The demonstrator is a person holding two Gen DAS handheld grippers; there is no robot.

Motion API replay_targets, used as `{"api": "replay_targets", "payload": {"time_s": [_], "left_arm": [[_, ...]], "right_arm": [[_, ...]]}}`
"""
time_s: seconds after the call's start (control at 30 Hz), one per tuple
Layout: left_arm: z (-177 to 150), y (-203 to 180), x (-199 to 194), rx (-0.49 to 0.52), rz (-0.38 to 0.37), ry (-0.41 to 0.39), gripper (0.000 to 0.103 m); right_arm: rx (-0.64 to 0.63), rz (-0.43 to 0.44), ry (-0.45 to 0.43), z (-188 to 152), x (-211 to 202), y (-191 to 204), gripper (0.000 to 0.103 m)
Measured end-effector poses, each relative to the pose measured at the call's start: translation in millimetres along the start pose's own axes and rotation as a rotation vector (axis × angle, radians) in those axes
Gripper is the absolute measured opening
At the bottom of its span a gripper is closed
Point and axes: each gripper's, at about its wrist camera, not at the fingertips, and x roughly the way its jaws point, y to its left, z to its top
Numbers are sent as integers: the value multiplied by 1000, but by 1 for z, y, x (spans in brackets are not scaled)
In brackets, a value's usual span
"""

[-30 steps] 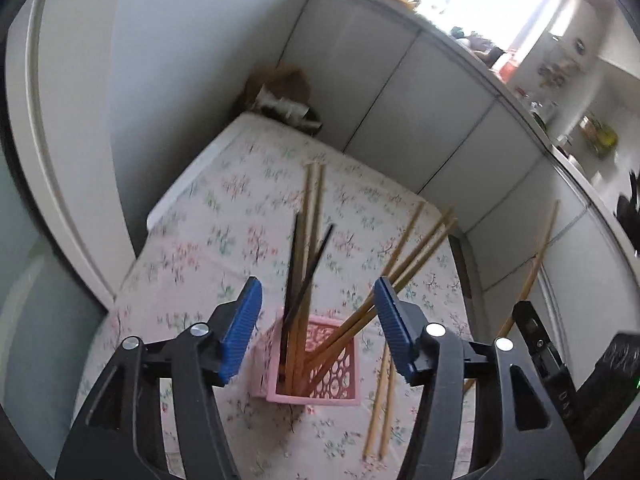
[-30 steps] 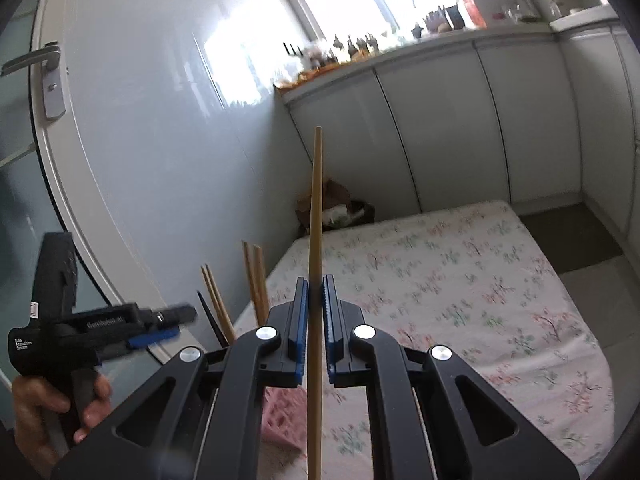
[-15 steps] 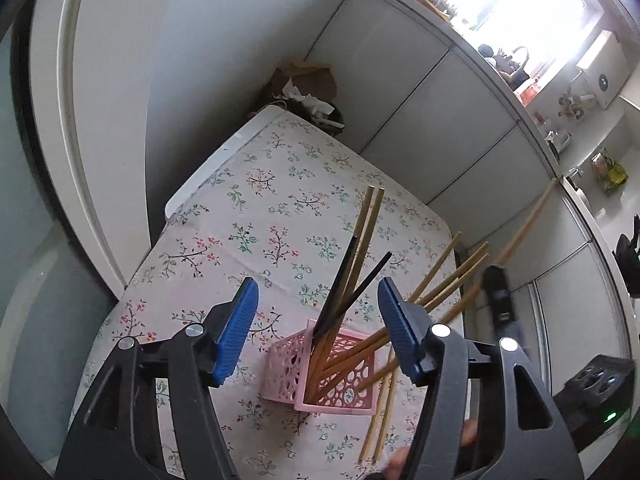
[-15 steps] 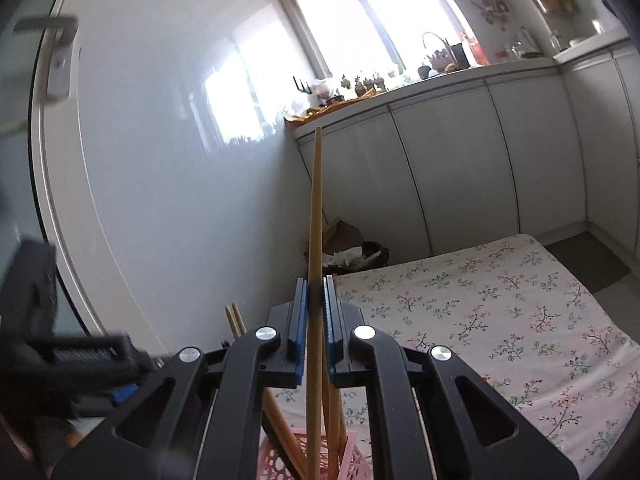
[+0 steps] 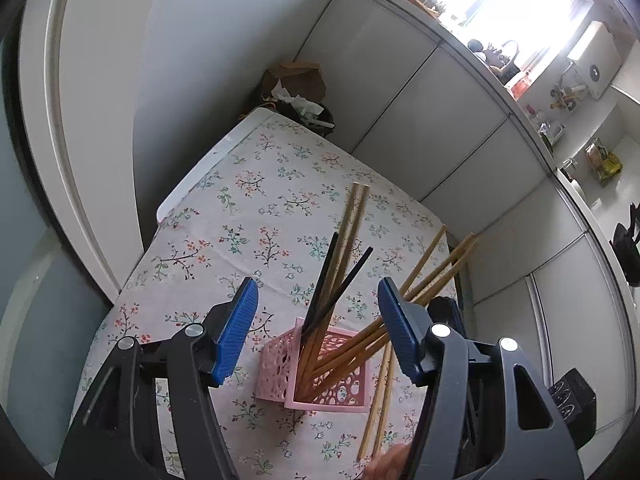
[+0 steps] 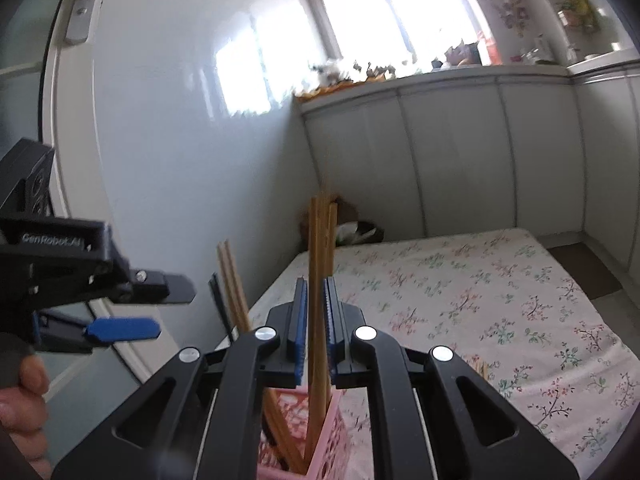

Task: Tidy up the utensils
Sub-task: 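Open both tools and return them to the last two chopsticks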

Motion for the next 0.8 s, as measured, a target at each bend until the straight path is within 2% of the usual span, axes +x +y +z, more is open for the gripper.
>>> {"api": "replay_targets", "payload": {"time_s": [0.07, 0.13, 0.27, 0.37, 0.47, 0.53, 0.63, 0.73, 0.8], "left_arm": [[1, -1, 0, 4, -2, -1, 59], [0, -4, -3, 12, -5, -6, 59], [-3, -17, -11, 54, -15, -24, 59], [-11, -42, -20, 151, -16, -52, 59], [-27, -73, -23, 271, -19, -54, 59], [-46, -100, -17, 369, -33, -19, 63], [-81, -133, 3, 504, -58, 84, 65], [-108, -151, 29, 593, -21, 166, 65], [-121, -156, 50, 615, 20, 214, 65]], "right_arm": [[3, 7, 17, 7, -6, -4, 12], [21, 11, 24, 20, -18, -13, 23], [41, -53, 77, 50, -35, -38, 25], [93, -94, 171, 67, -46, -72, 28], [101, -153, 260, 67, -53, -101, 30], [112, -191, 294, 58, -59, -120, 30], [238, -262, 387, 36, -63, -162, 30], [301, -256, 432, 29, -66, -180, 32], [310, -274, 477, 22, -66, -186, 32]]}}
